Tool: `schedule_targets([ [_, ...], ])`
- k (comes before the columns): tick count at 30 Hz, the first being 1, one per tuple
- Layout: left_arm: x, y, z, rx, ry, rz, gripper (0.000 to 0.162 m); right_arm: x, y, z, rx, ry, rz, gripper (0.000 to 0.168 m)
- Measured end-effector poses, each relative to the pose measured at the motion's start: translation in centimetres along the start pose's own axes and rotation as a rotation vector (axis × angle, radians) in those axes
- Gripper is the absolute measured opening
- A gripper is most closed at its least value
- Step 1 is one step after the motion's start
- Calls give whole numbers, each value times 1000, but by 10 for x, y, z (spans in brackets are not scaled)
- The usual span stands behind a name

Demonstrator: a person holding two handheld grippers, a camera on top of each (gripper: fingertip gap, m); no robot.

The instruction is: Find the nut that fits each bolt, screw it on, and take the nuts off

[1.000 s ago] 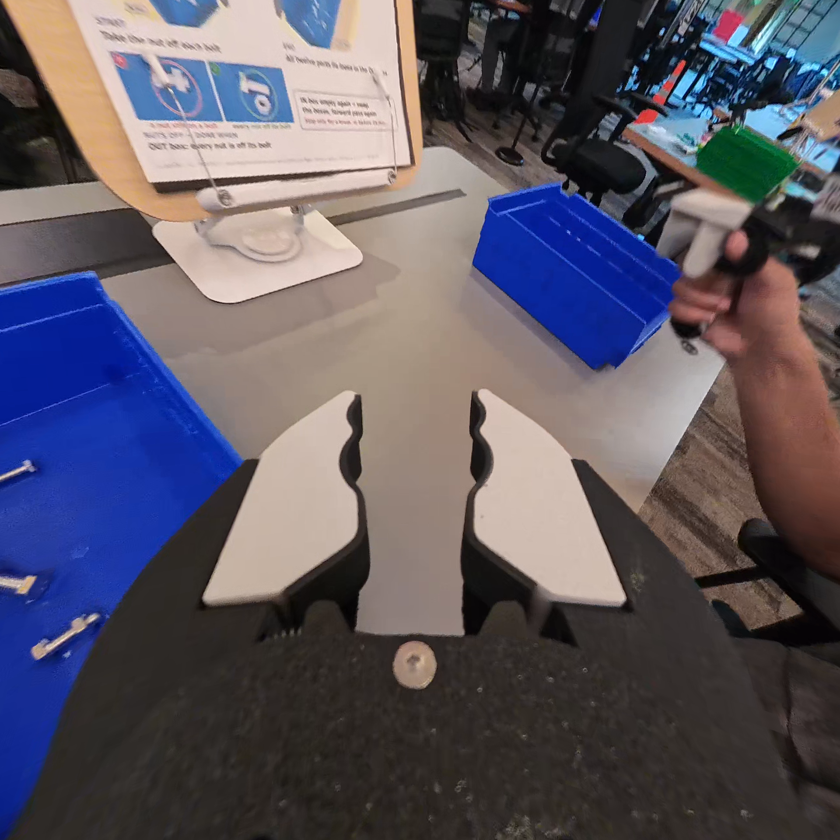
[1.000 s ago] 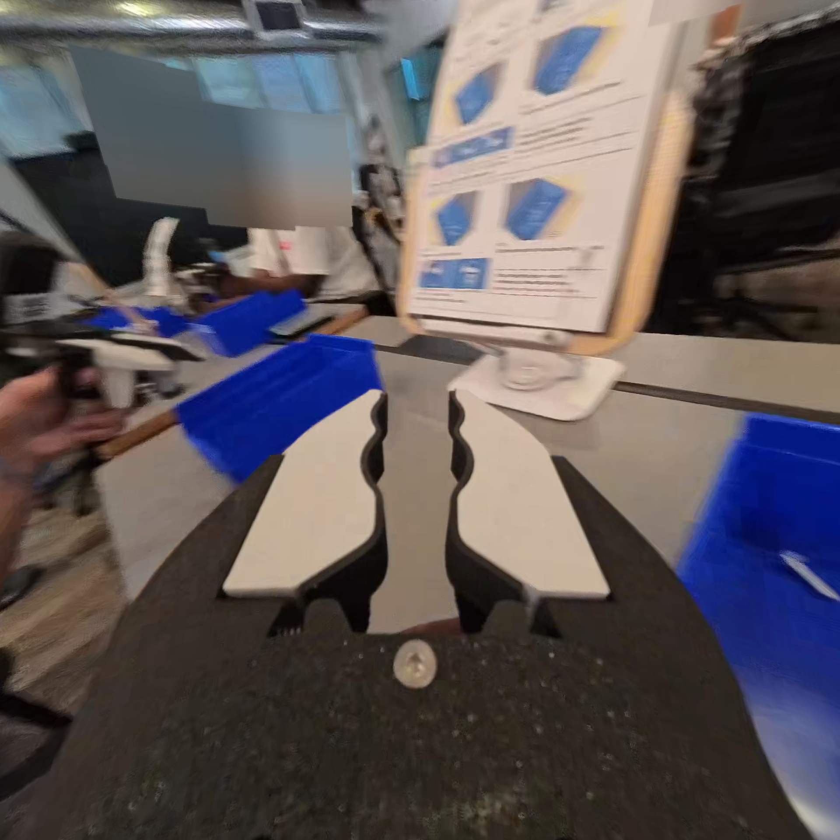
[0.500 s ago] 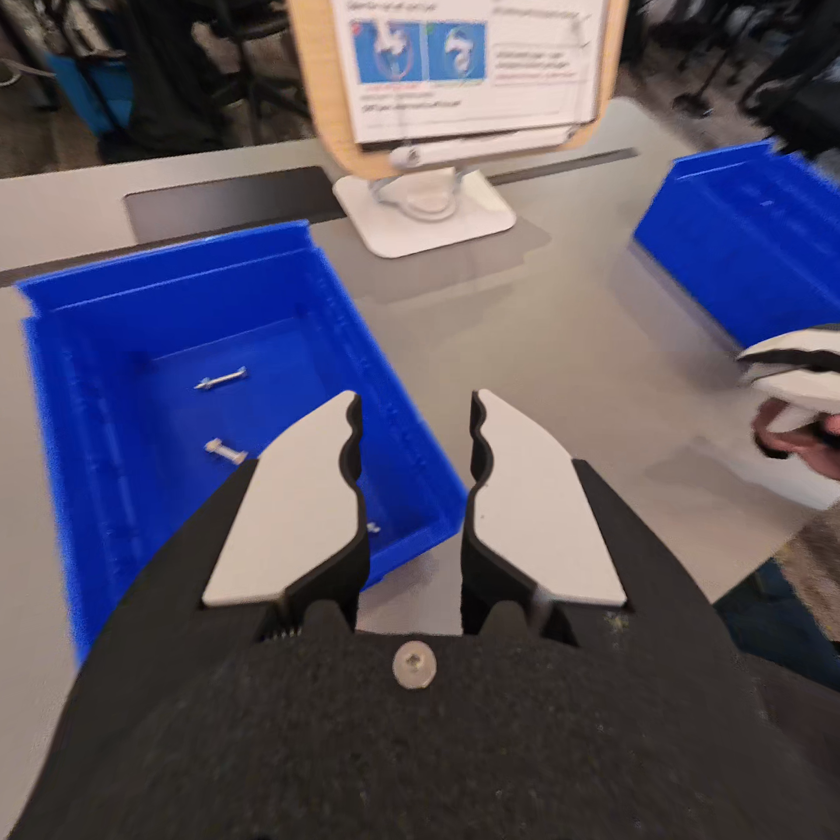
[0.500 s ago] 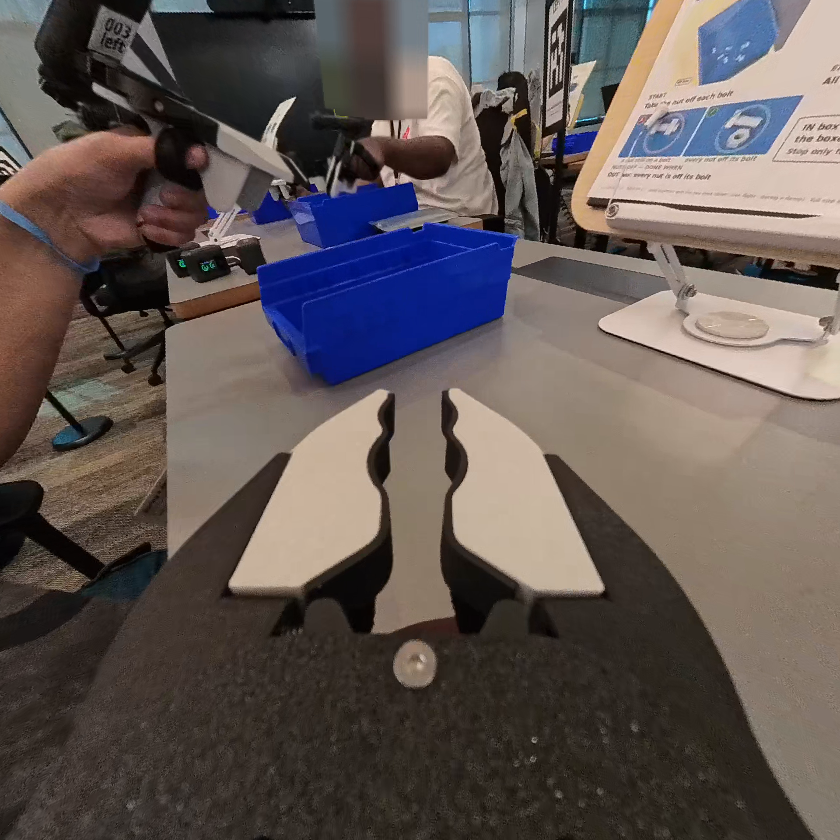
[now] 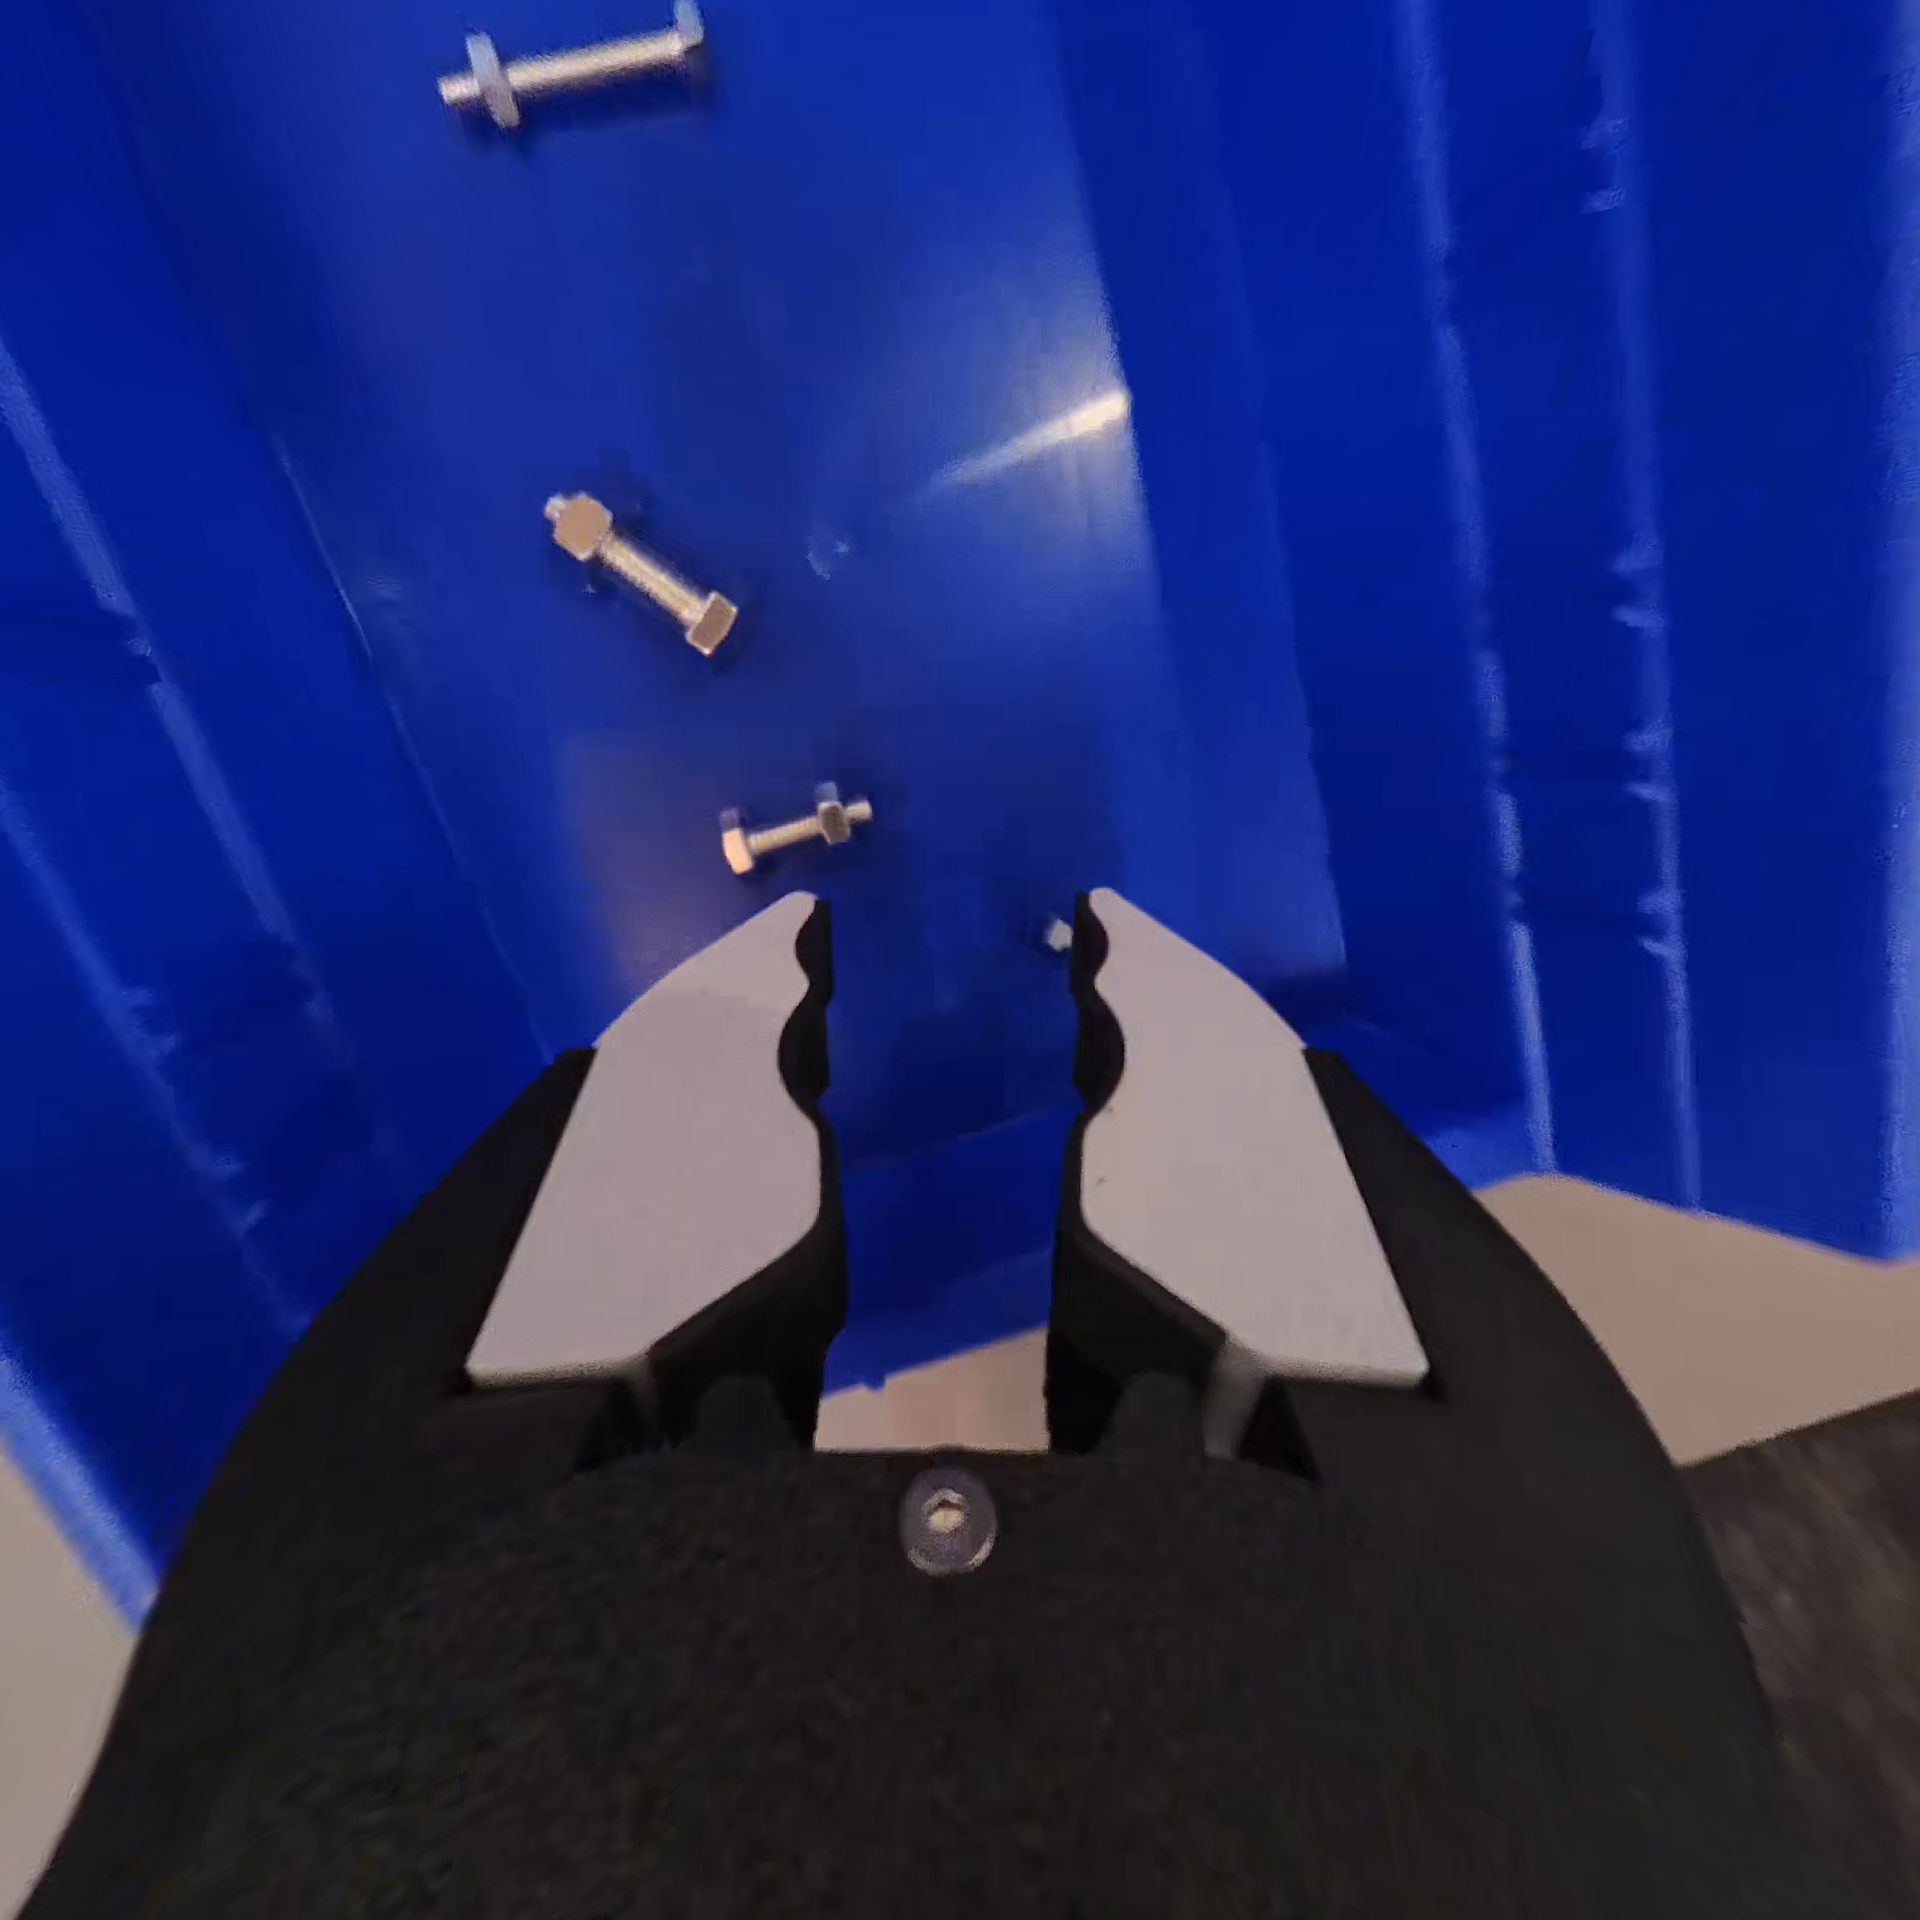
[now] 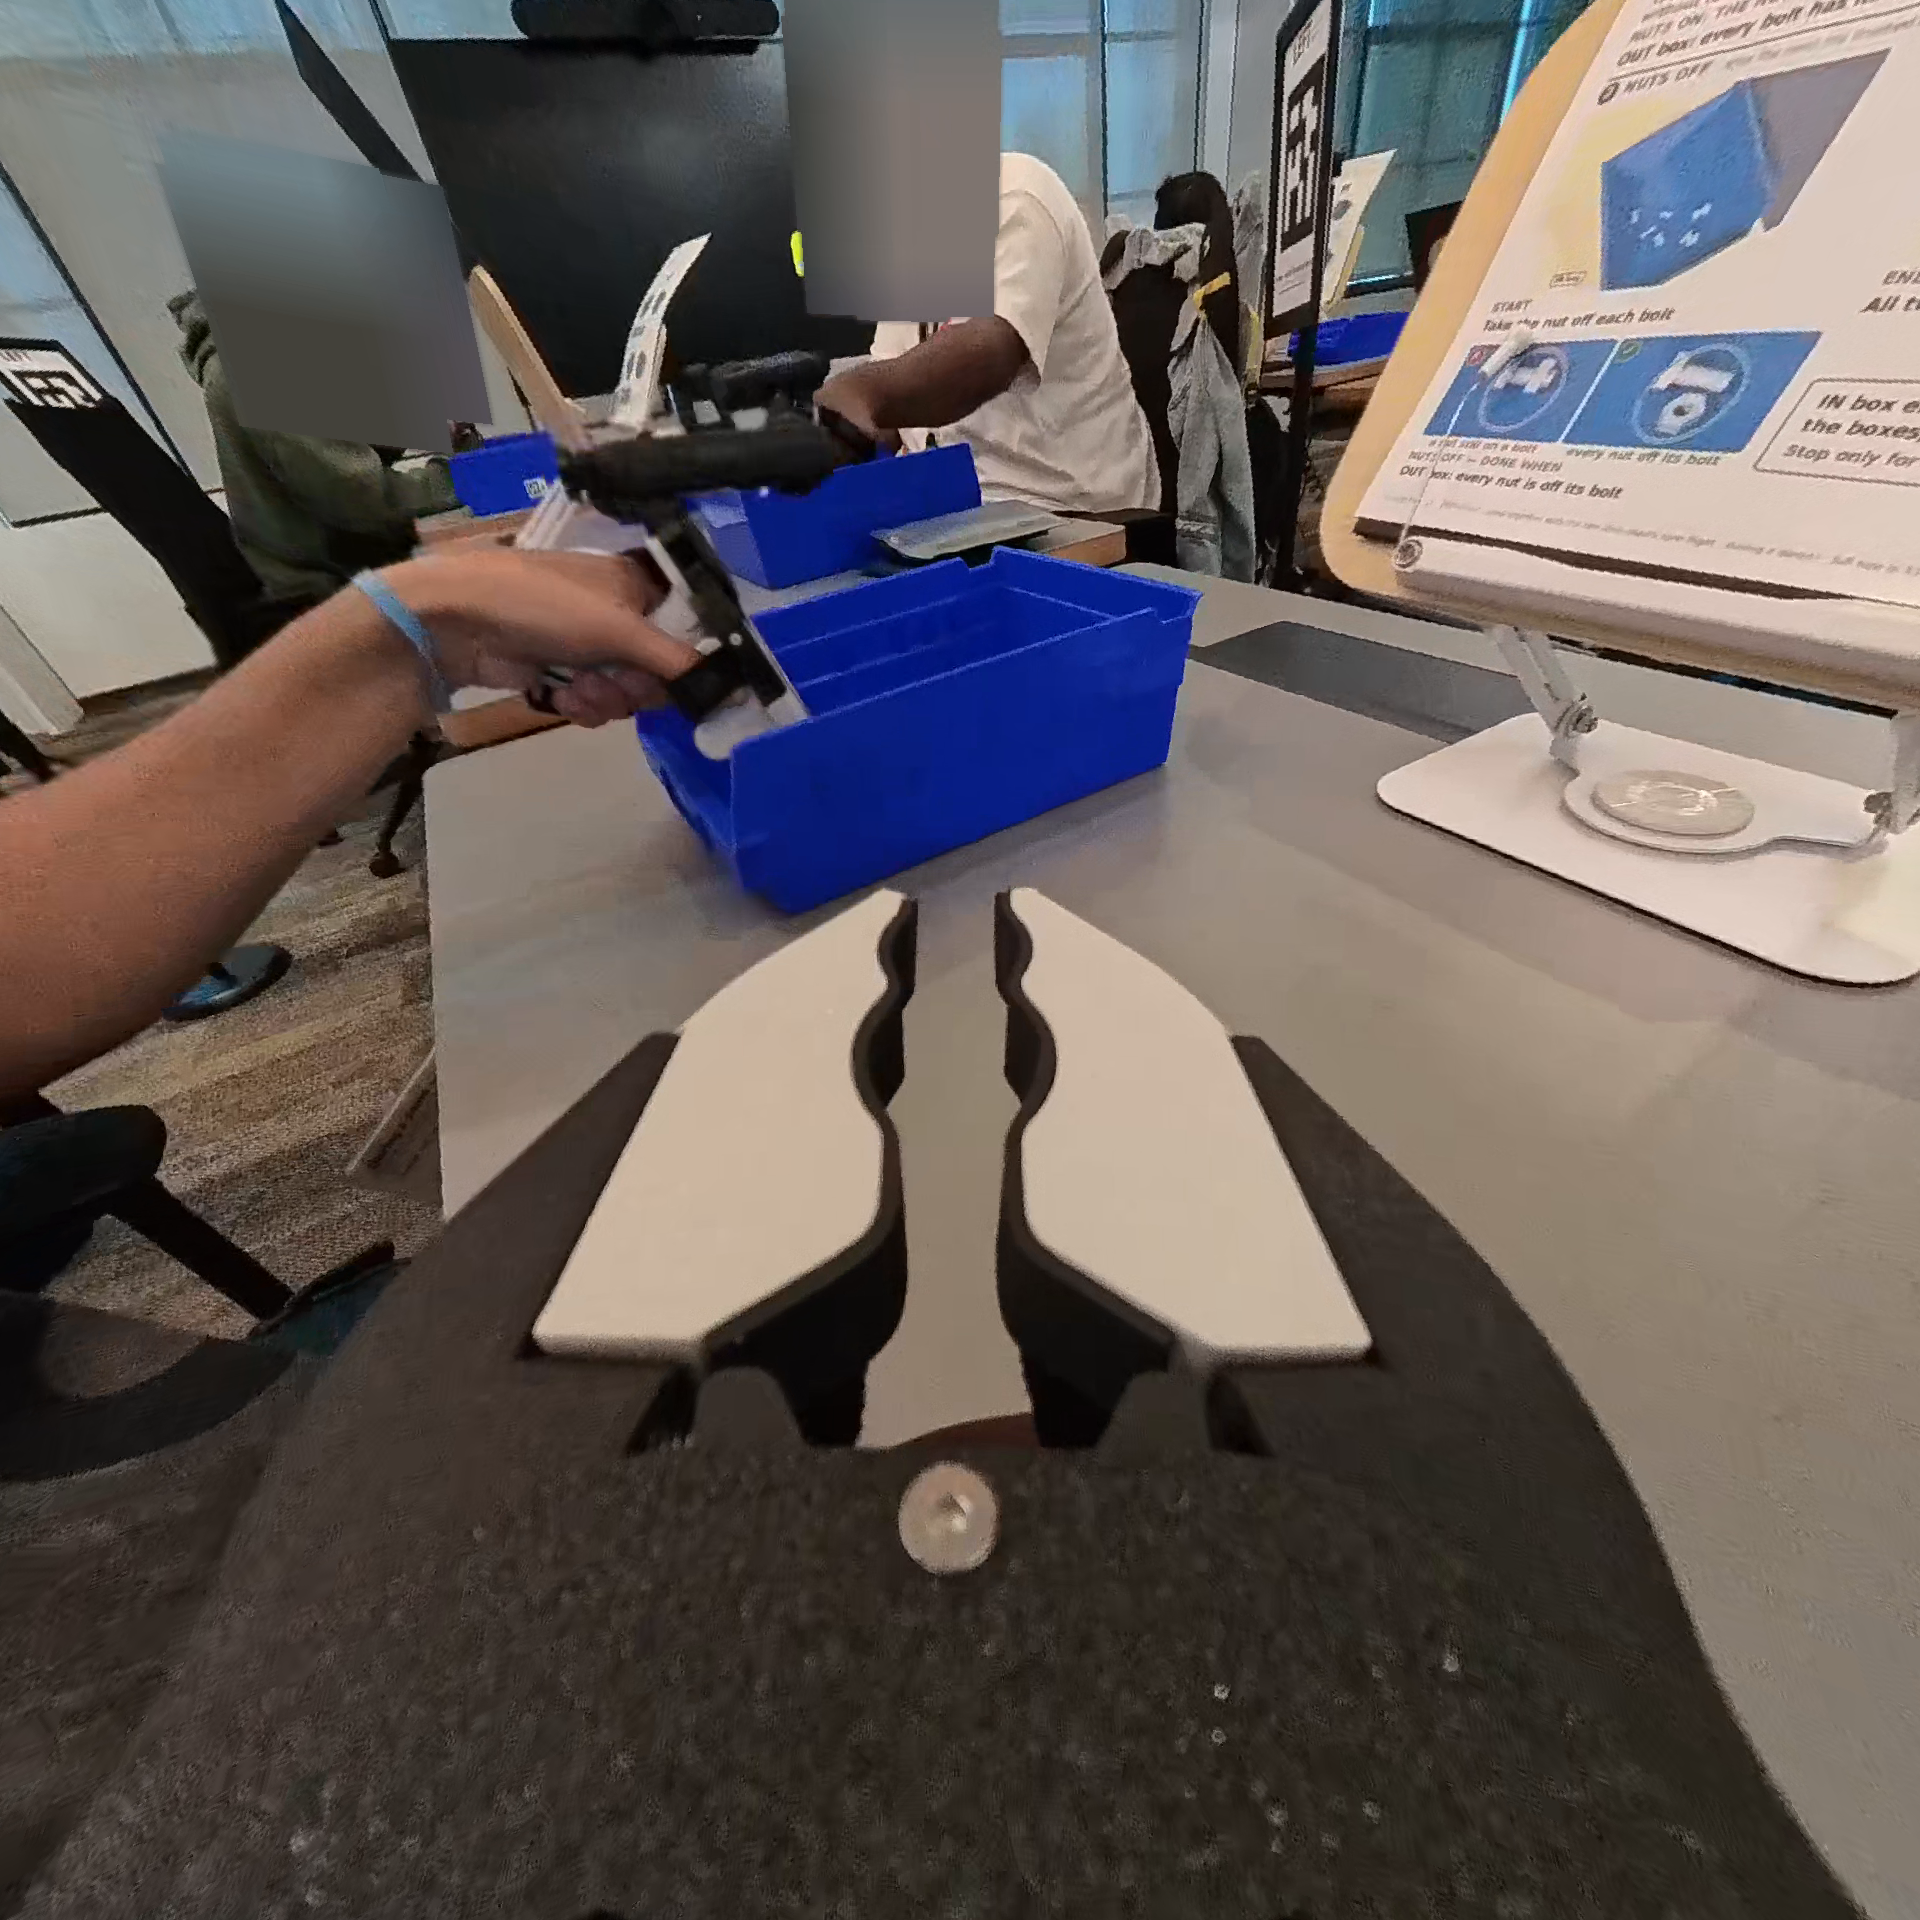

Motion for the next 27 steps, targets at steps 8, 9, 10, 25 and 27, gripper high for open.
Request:
schedule_targets([
  [8,-5,34,17,-77,-3,-160,45,6,12,4,-14,45,-56,13],
  [9,-5,35,20,-77,4,-163,46,7,14,5,-17,51,-60,13],
  [10,-5,34,23,-69,13,-162,46,8,14,6,-19,56,-64,13],
  [25,-12,-32,-35,233,-258,10,32,19,13,15,-2,151,-67,15],
  [27,-11,-62,-59,331,-341,74,31,24,17,20,-18,166,-71,16],
])
Point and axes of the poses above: each gripper's, where its closed fingertips meet, z out along the fingers, x out of its underside, y = z × x across the jaws, the point moved 3 cm from there along -z, back along the fingers, and after that the axes turned 9 degrees about y, right-handed, at the moved point
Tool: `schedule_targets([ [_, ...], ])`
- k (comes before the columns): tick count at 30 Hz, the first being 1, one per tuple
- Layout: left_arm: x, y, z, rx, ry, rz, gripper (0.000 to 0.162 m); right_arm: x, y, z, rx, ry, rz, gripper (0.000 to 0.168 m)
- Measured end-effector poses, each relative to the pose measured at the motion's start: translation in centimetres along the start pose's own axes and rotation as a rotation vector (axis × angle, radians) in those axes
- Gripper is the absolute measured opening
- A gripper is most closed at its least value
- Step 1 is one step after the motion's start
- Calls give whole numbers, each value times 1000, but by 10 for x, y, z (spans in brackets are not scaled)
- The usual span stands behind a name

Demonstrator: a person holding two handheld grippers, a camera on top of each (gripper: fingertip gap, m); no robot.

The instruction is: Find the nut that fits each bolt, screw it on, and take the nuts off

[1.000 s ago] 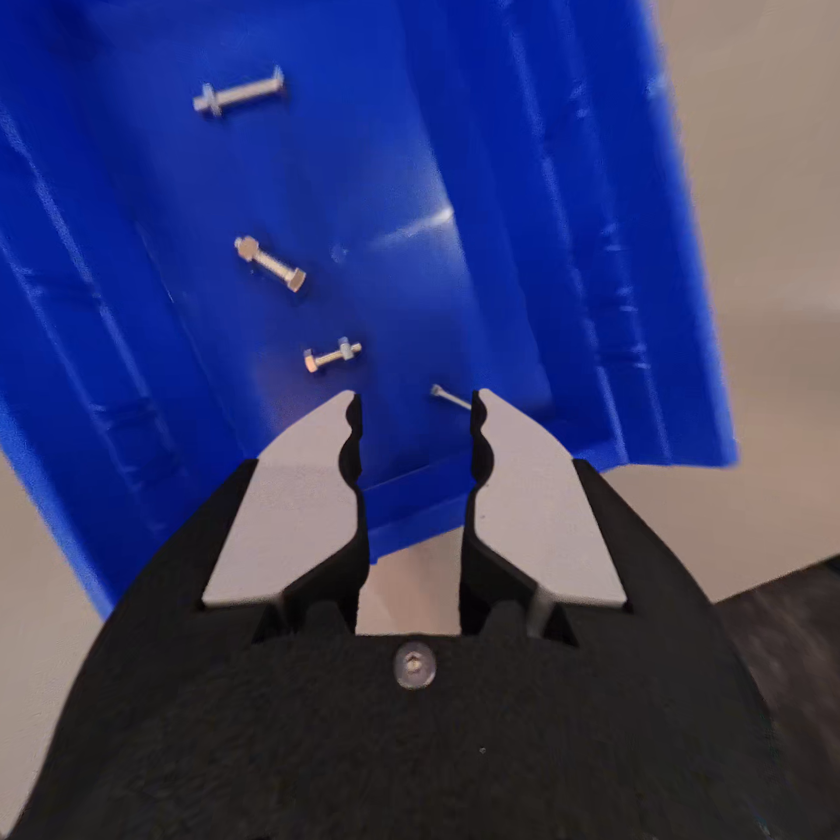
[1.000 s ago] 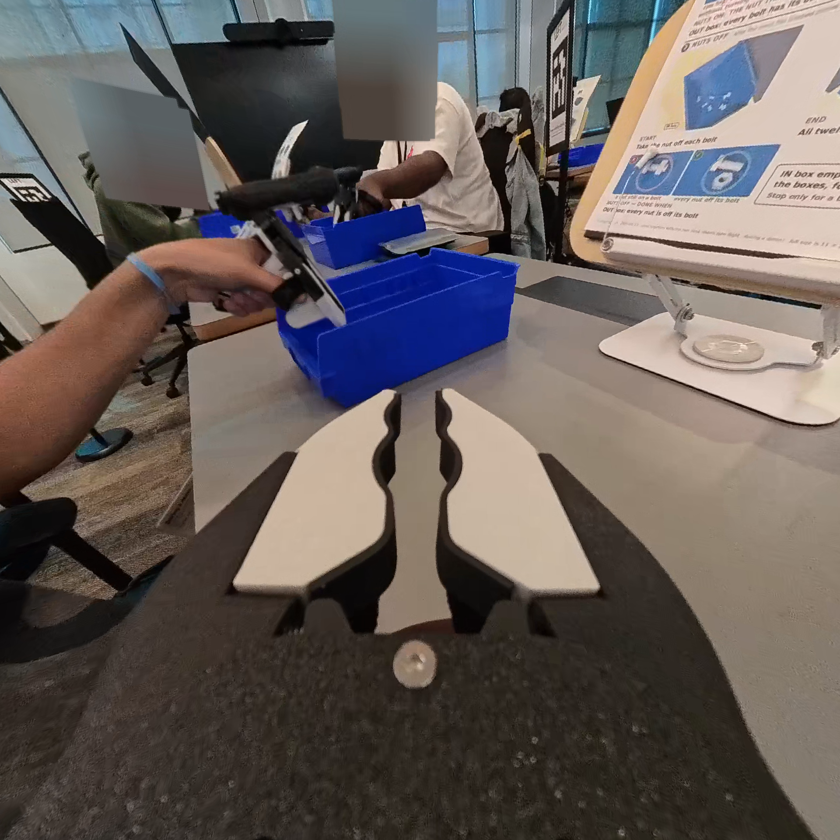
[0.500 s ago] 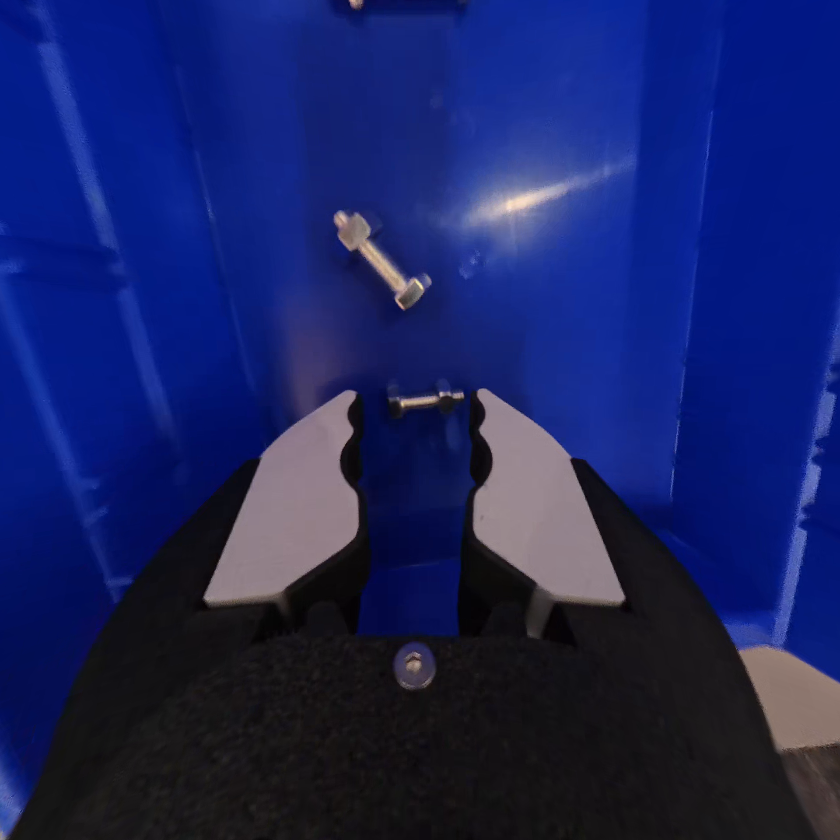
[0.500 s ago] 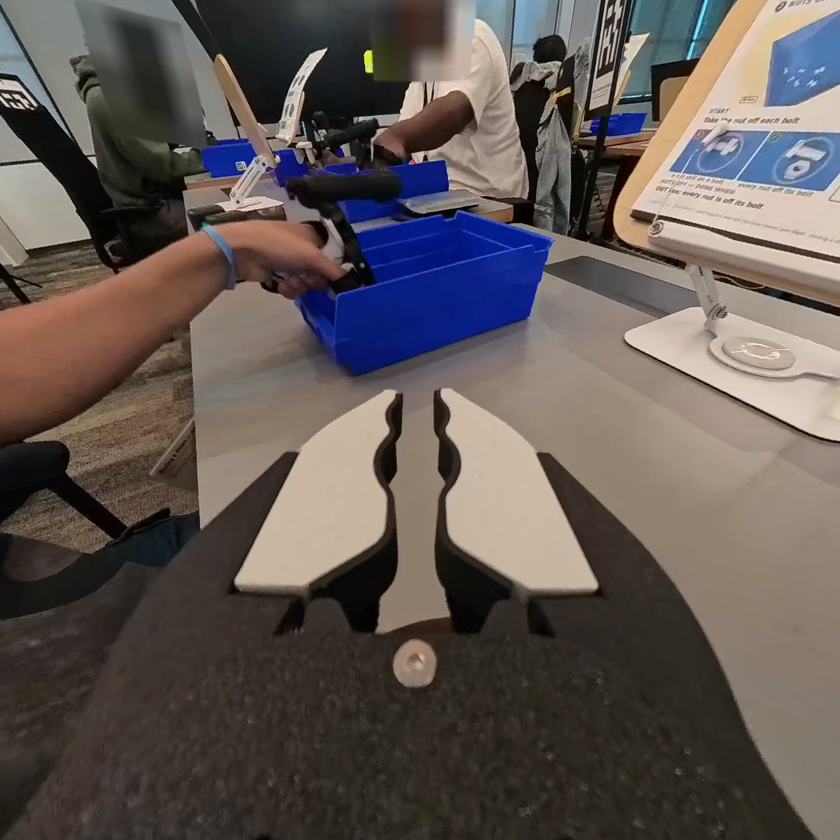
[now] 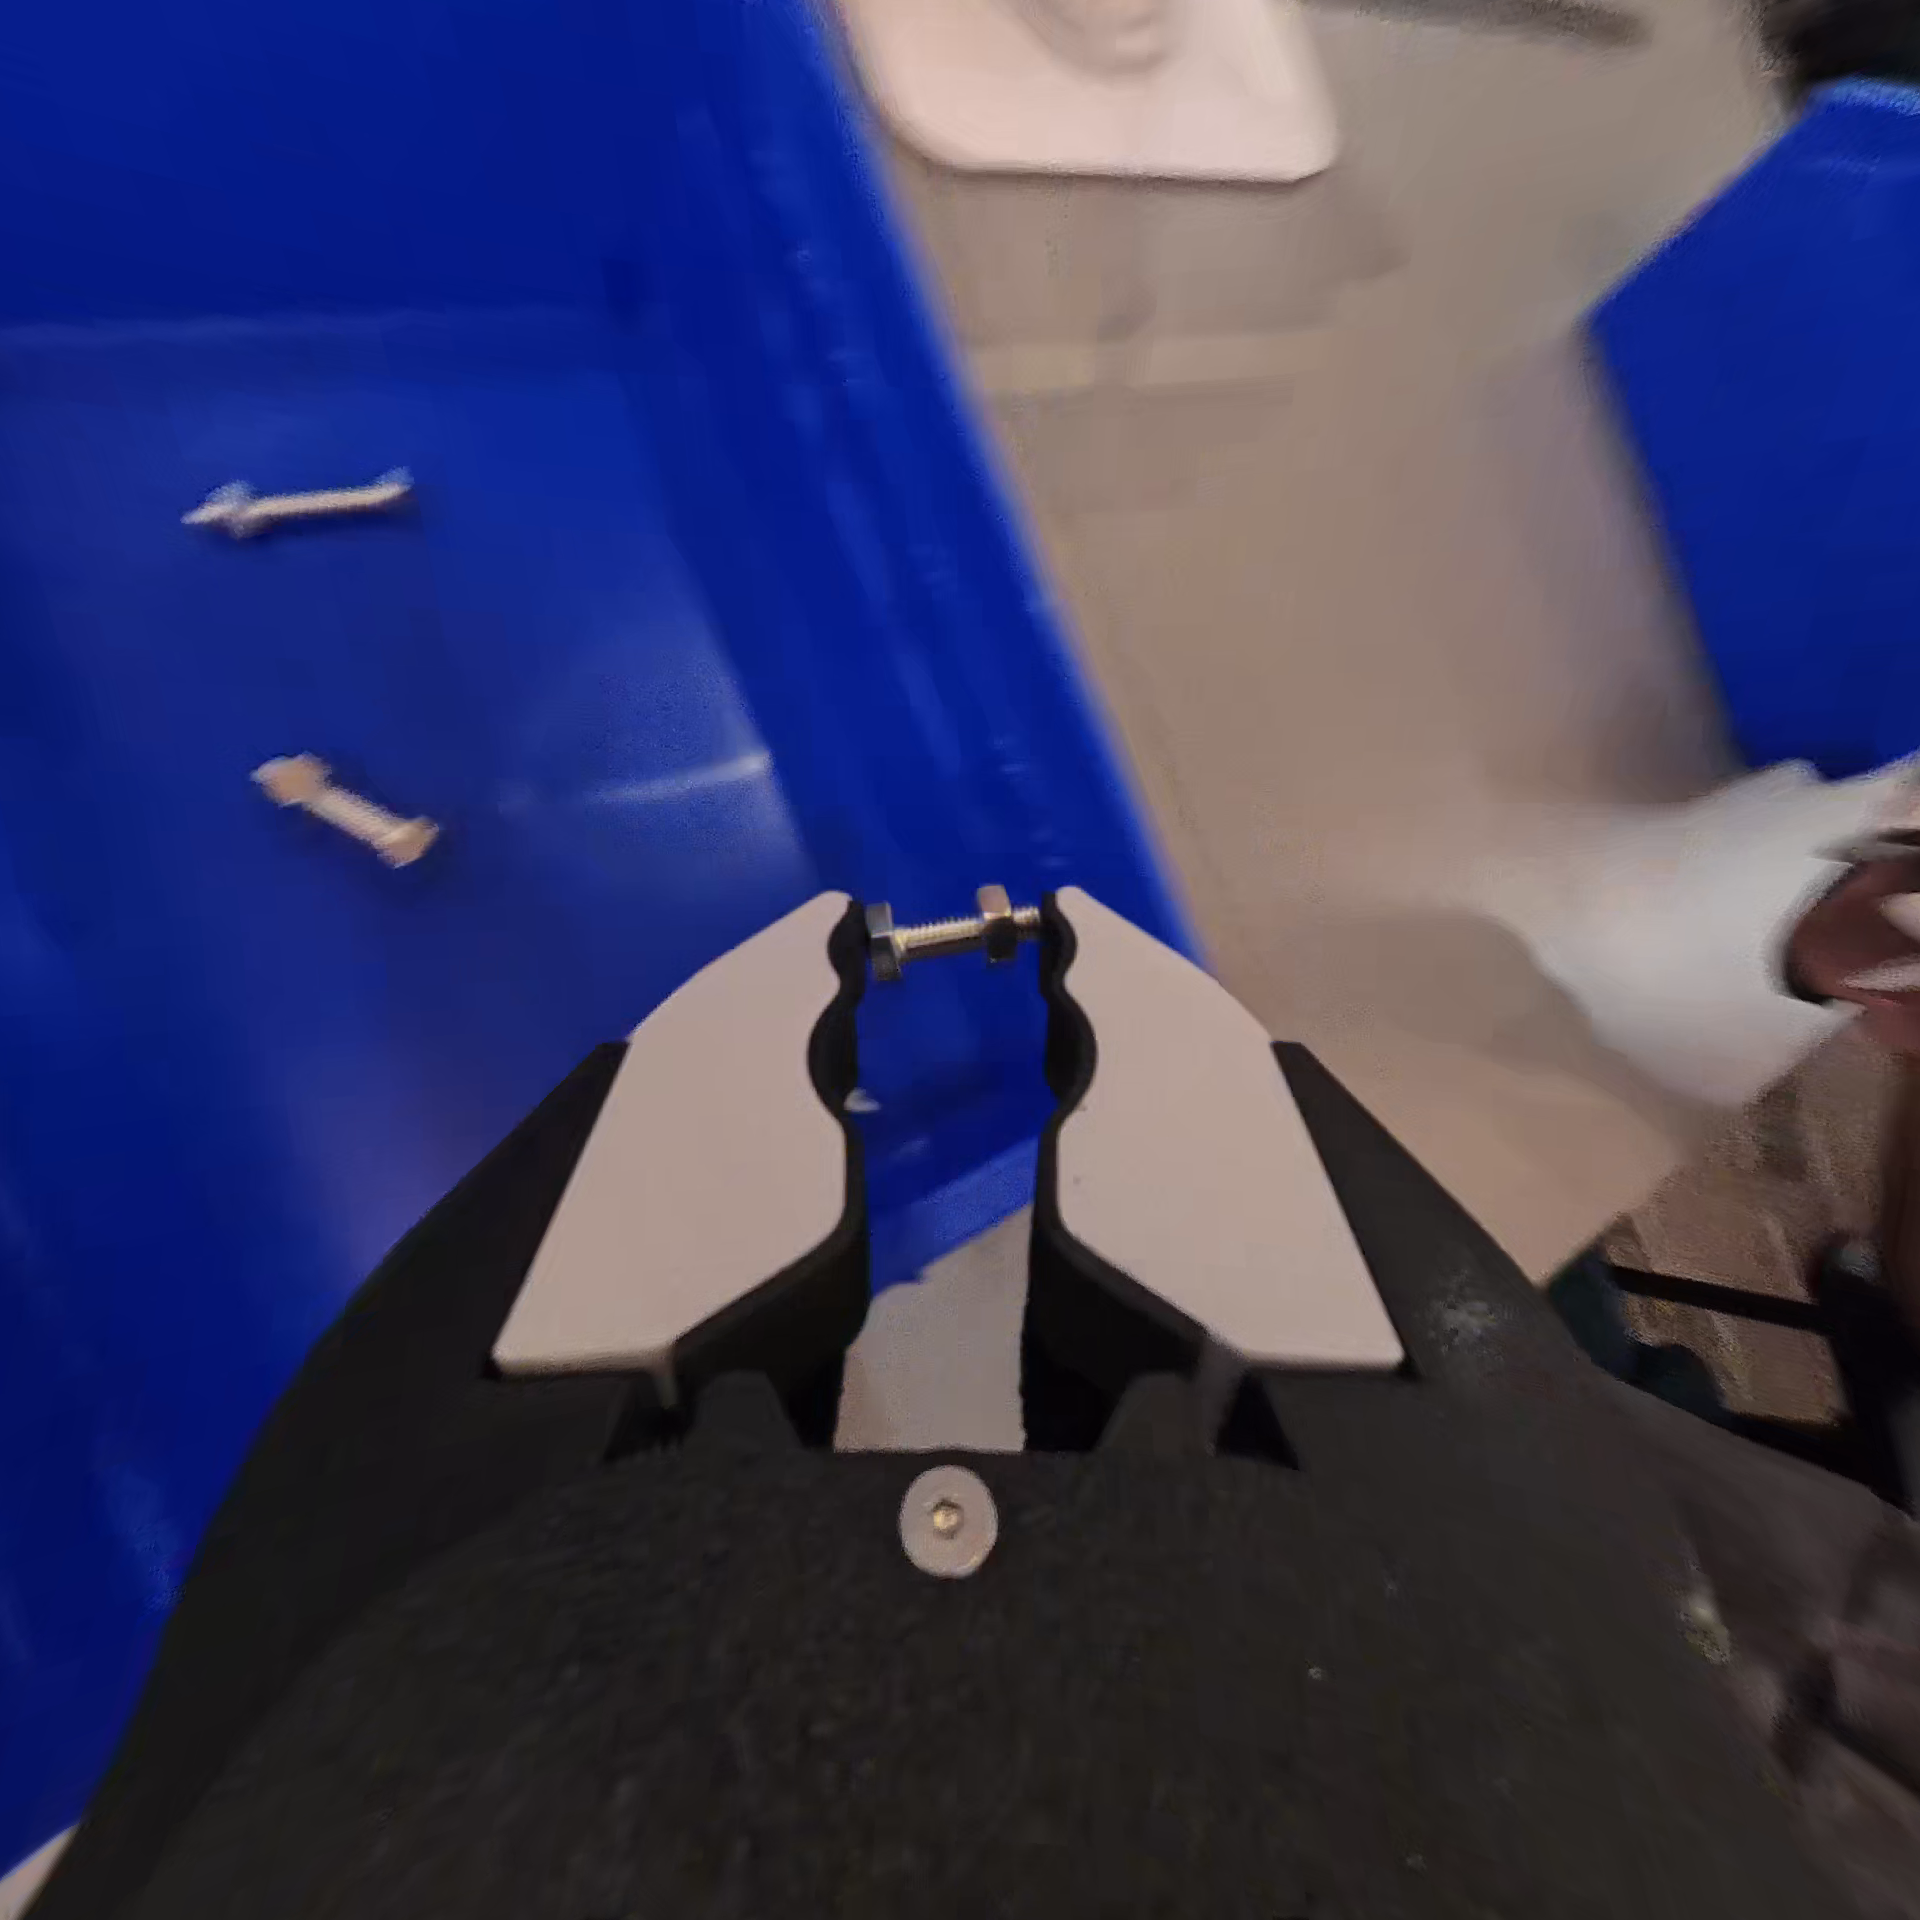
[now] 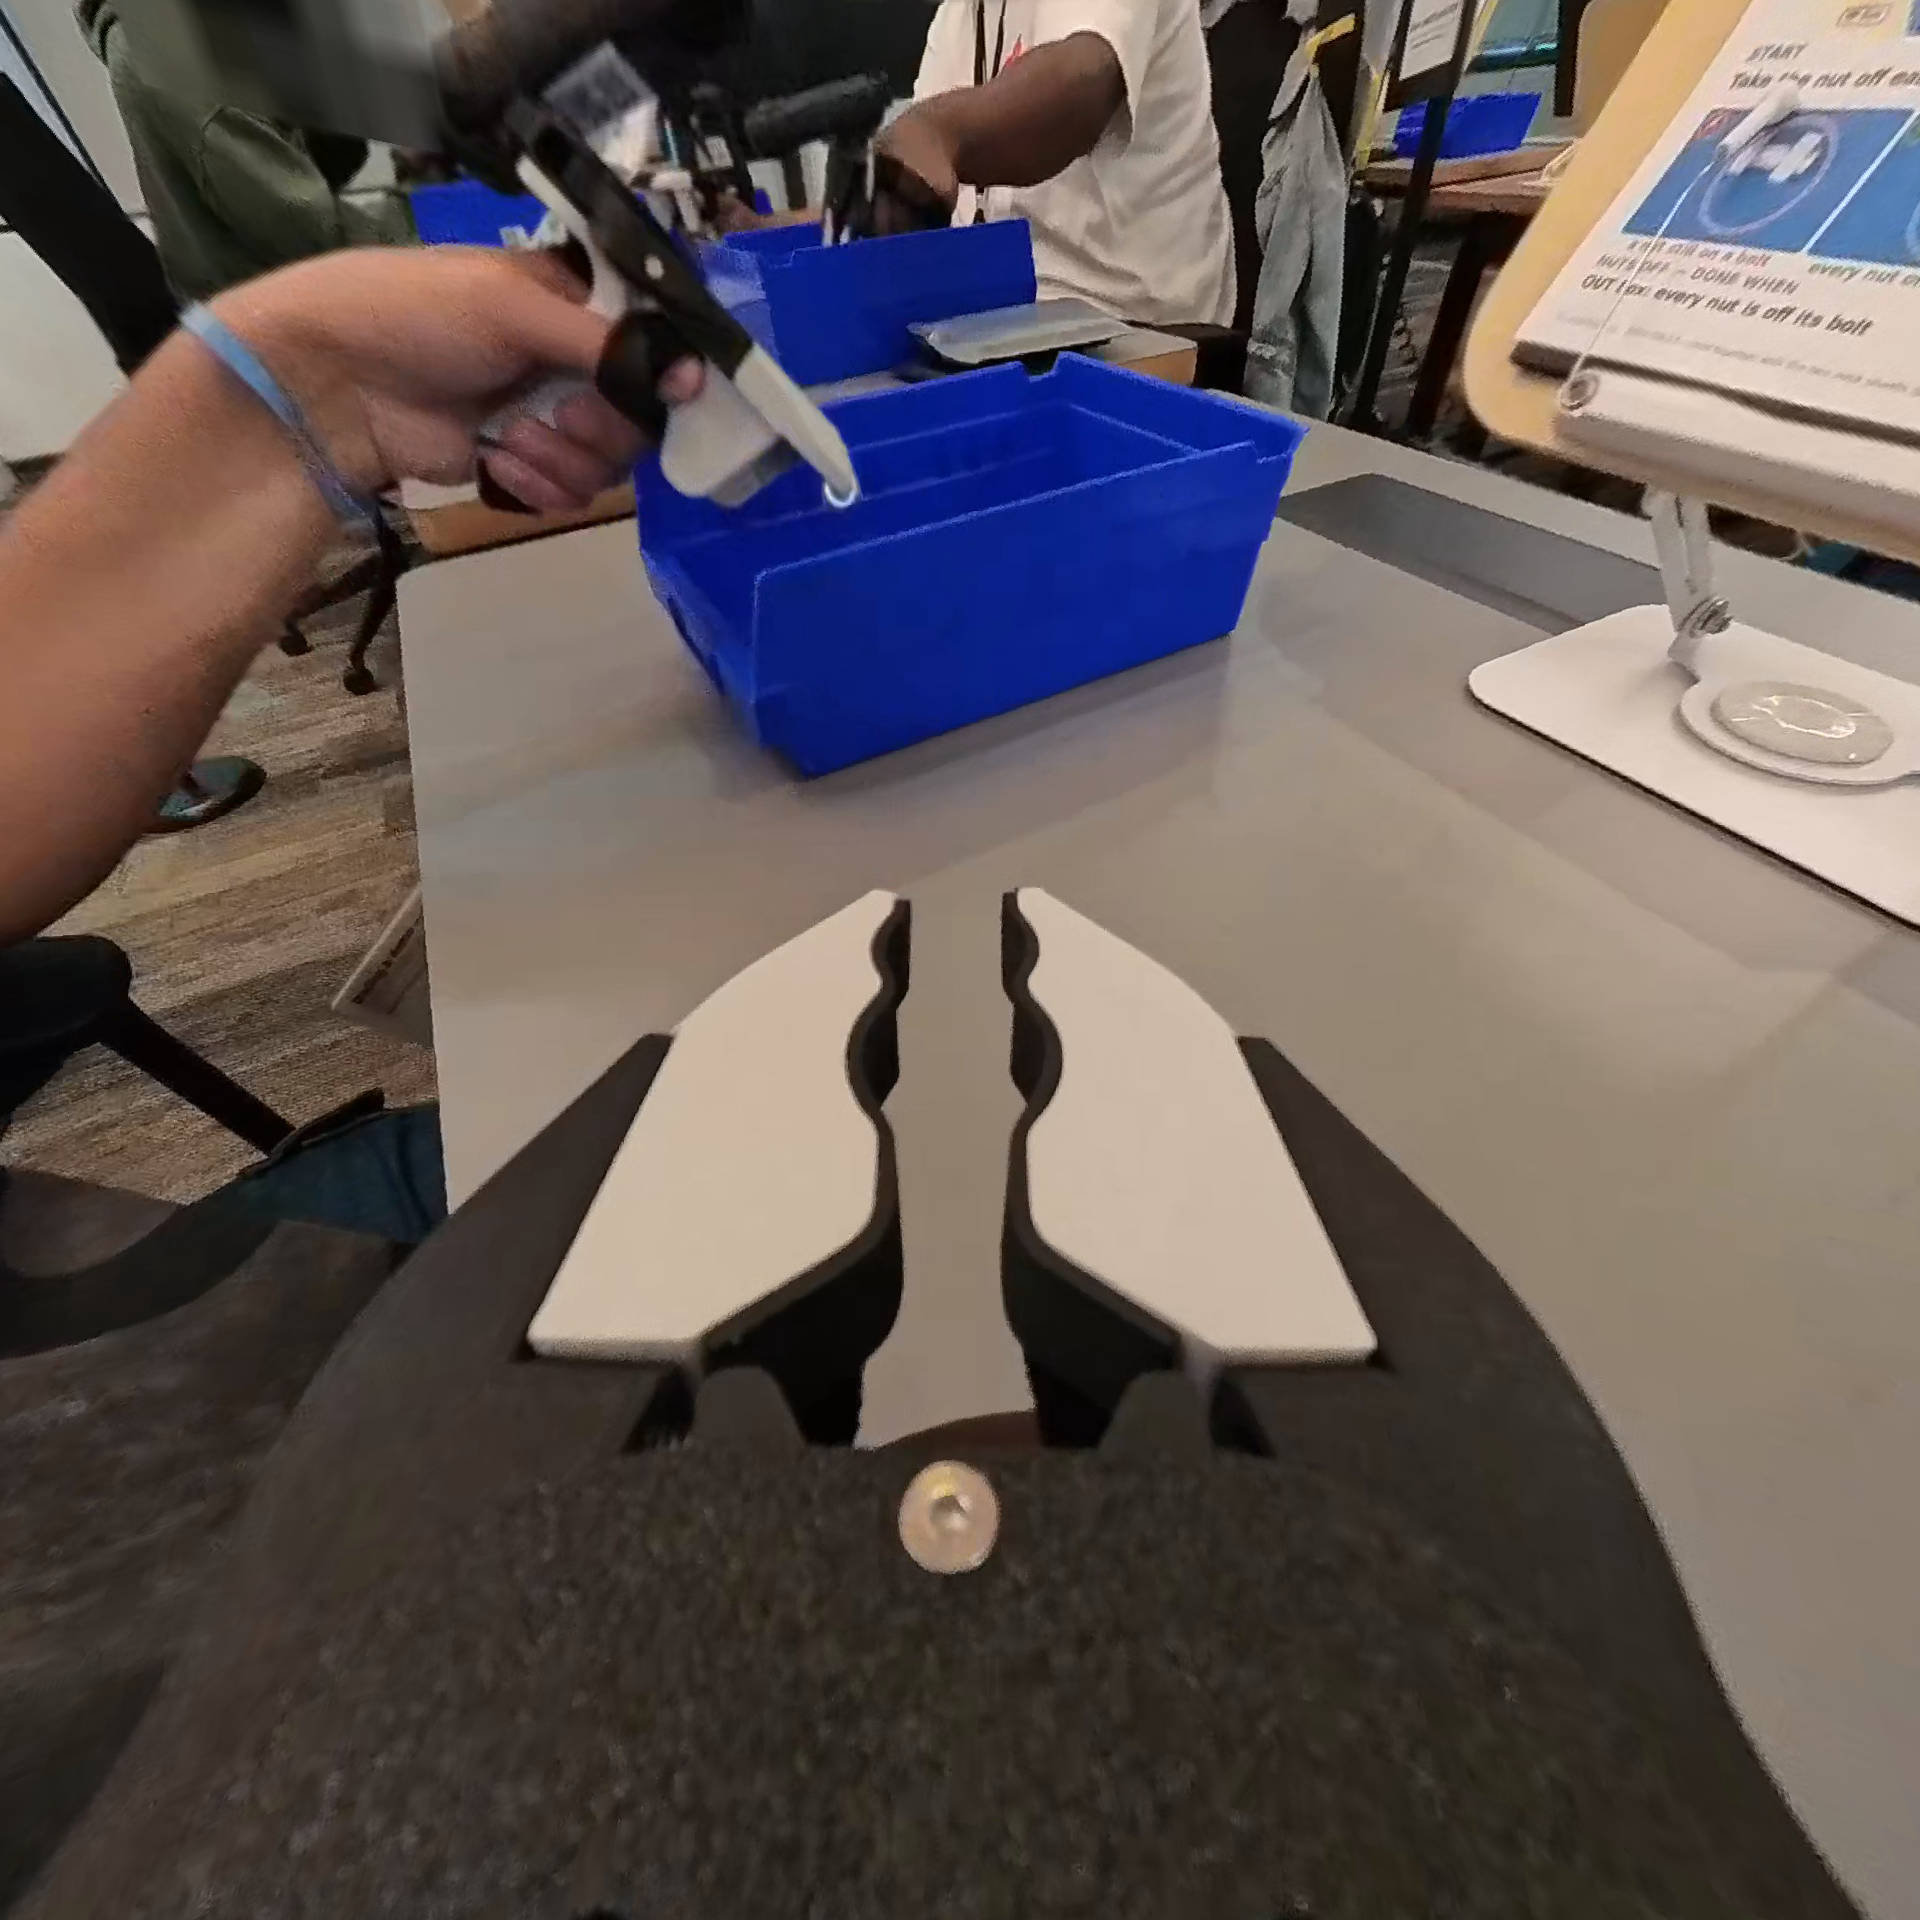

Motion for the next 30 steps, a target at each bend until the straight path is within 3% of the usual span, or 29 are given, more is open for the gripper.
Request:
schedule_targets([
  [7,-4,-128,0,598,-44,151,32,8,14,18,-19,33,-57,22],
  [14,6,-193,39,1033,62,42,31,-5,20,10,29,-107,-117,23],
  [18,14,-220,52,1164,128,17,31,-4,24,11,38,-113,-153,28],
  [22,21,-229,61,1173,166,23,31,-11,30,4,68,-190,-217,26],
  [30,33,-241,73,1220,244,-1,31,-6,37,11,123,-146,-331,22],
])
Point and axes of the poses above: each gripper's, where its closed fingertips meet, z out along the fingers, x out of its underside, y = z × x across the jaws, the point moved 3 cm from there along -z, back along the fingers, and after that the axes turned 9 degrees about y, right-handed, at the moved point
